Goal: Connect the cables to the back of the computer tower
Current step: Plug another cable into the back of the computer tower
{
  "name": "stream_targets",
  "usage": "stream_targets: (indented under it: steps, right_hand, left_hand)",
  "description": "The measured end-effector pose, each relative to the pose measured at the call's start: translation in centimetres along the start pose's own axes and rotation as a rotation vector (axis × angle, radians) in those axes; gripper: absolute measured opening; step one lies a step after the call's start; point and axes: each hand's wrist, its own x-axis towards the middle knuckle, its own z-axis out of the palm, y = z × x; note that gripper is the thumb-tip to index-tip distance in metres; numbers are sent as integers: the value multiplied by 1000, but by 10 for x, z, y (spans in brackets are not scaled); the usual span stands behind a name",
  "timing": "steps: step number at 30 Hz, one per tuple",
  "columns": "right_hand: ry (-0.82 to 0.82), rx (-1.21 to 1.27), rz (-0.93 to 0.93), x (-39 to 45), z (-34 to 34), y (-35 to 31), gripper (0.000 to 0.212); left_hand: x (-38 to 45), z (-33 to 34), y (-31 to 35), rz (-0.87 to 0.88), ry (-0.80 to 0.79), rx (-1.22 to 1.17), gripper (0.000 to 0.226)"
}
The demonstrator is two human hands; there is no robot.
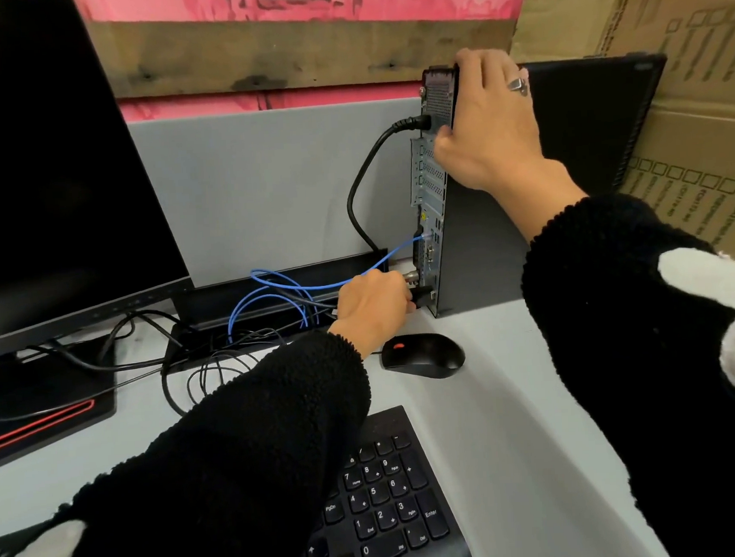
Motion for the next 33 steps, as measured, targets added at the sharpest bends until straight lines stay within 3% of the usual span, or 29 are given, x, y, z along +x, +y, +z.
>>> stream_targets:
  steps: [12,29,33]
  right_hand:
    - [80,55,34,-2,9,-5,64]
    - [114,55,48,0,13,-8,60]
    - [136,64,46,0,15,-7,61]
  left_hand:
    - [6,0,-10,60,93,-127,19]
    - [7,7,-11,277,130,103,22]
    - [7,8,-12,253,142,80,21]
